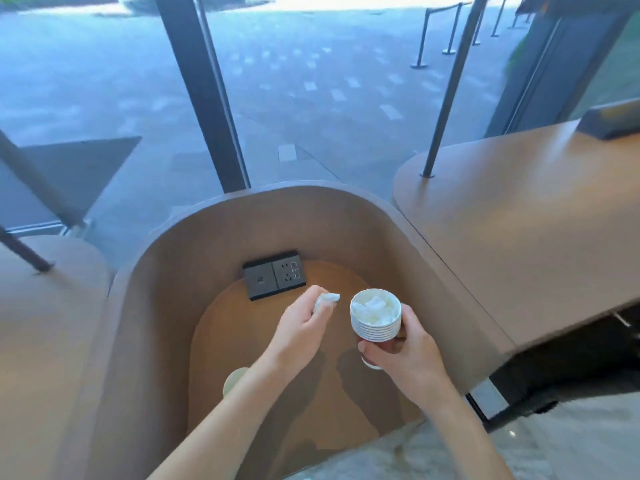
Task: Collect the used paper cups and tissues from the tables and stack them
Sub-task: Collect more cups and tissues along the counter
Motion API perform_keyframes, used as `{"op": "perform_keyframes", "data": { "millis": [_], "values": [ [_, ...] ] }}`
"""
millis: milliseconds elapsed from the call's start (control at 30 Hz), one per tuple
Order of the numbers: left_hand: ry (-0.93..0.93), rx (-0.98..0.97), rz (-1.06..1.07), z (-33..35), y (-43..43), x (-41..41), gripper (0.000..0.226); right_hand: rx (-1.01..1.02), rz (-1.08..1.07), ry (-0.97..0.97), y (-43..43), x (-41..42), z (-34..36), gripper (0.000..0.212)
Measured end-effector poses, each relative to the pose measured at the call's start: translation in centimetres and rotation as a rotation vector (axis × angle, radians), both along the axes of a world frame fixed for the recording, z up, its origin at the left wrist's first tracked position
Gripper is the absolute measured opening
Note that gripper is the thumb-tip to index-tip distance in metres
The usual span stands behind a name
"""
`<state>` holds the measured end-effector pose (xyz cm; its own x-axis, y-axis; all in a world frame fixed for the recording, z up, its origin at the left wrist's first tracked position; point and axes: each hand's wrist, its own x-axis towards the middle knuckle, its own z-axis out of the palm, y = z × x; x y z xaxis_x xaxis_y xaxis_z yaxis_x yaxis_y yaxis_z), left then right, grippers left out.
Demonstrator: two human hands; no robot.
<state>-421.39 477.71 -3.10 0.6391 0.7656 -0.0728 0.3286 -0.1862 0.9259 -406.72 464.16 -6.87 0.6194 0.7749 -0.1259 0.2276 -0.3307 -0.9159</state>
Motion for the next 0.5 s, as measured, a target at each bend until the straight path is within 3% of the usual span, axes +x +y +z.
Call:
{"op": "perform_keyframes", "data": {
  "millis": [167, 267, 500],
  "values": [
    [0.022, 0.141, 0.057, 3.7, -2.4, -1.5, 0.038, 0.071, 0.085, -0.072, -1.0, -0.8, 2.6, 0.062],
    [-0.080, 0.203, 0.087, 4.8, -3.9, -2.3, 0.045, 0.102, 0.125, -0.093, -2.2, -1.1, 3.6, 0.063],
    [-0.227, 0.273, 0.137, 7.7, -6.9, -2.7, 0.014, 0.141, 0.179, -0.034, -4.5, -2.2, 4.7, 0.057]
  ]
}}
